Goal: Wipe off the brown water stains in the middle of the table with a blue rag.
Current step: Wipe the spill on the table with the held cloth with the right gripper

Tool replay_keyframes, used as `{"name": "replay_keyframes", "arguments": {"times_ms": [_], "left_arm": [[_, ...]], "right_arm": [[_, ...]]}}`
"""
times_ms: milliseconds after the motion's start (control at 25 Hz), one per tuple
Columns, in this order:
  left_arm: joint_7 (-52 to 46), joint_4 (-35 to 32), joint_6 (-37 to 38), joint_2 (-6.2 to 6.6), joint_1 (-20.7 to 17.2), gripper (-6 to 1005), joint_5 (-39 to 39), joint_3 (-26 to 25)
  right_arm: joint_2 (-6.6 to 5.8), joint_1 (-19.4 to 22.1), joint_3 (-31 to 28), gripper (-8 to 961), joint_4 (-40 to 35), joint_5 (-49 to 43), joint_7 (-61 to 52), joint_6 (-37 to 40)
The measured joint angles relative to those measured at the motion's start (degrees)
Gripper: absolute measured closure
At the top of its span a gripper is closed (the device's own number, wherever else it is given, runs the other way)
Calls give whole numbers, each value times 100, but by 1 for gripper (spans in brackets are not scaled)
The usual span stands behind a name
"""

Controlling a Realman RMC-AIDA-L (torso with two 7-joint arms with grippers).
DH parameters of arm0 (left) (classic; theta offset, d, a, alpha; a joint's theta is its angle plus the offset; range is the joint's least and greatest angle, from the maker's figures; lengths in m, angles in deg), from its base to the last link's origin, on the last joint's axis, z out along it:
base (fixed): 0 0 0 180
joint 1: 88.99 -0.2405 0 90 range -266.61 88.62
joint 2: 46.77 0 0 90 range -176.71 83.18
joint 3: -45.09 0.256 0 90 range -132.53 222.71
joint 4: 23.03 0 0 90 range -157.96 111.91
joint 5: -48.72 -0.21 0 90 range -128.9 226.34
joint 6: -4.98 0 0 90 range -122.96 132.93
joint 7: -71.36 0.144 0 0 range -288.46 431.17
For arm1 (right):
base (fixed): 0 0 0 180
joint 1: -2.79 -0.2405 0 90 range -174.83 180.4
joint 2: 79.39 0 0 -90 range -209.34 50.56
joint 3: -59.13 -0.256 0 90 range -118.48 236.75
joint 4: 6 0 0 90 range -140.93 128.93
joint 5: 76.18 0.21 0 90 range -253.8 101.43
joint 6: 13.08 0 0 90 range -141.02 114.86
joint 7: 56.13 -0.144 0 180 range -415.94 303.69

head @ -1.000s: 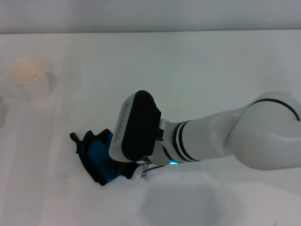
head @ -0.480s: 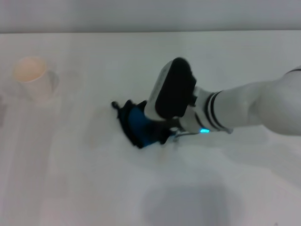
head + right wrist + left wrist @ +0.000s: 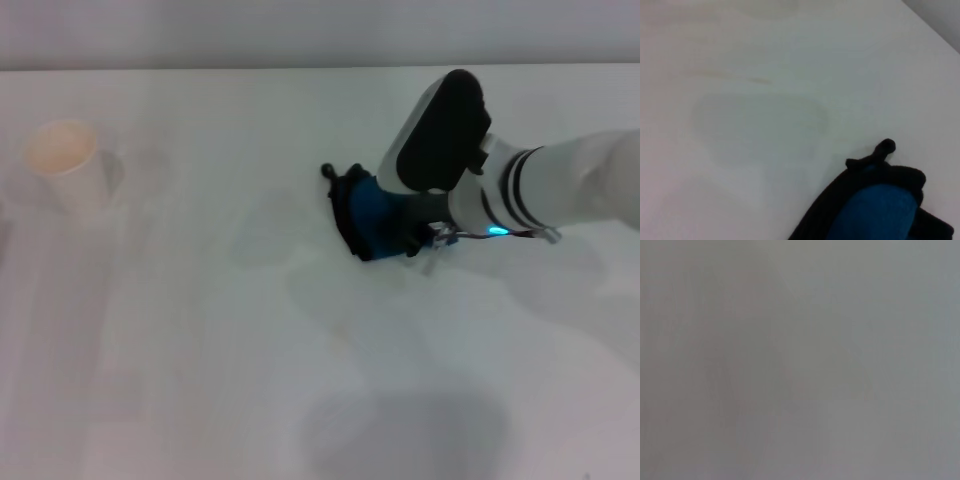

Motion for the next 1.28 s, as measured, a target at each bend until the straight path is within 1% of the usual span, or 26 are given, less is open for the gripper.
{"name": "replay_keyframes", "arguments": {"times_ms": [200, 240, 320, 600, 800, 880, 960, 1080, 1160, 1280], "left_arm": [[0, -53, 4, 5, -16, 140, -1, -1], [0, -66, 5, 3, -17, 140, -1, -1], [0, -66, 6, 2, -17, 140, -1, -1], [0, -65, 49, 9, -20, 140, 5, 1], [0, -64, 60, 7, -23, 139, 8, 1], [0, -67, 61, 7, -17, 139, 9, 1], [0, -70, 65, 7, -2, 139, 9, 1], [0, -72, 101, 7, 6, 140, 10, 1], [0, -72, 121, 7, 7, 140, 14, 1], [0, -72, 129, 7, 9, 139, 17, 1]], "right_arm": [[-10, 236, -80, 898, -610, -63, 31, 727], [16, 350, -56, 898, -872, -38, 112, 945], [44, 419, 36, 898, -1097, 7, 186, 1127], [51, 535, 256, 897, -1485, 240, 196, 1578], [37, 637, 224, 897, -1892, 270, 201, 2237], [37, 637, 212, 897, -1939, 273, 204, 2372], [32, 617, 199, 897, -2057, 337, 207, 2724], [29, 591, 167, 898, -2118, 404, 214, 2931], [31, 585, 122, 898, -2122, 395, 215, 2951], [31, 572, -53, 898, -2008, 291, 217, 2780]]}}
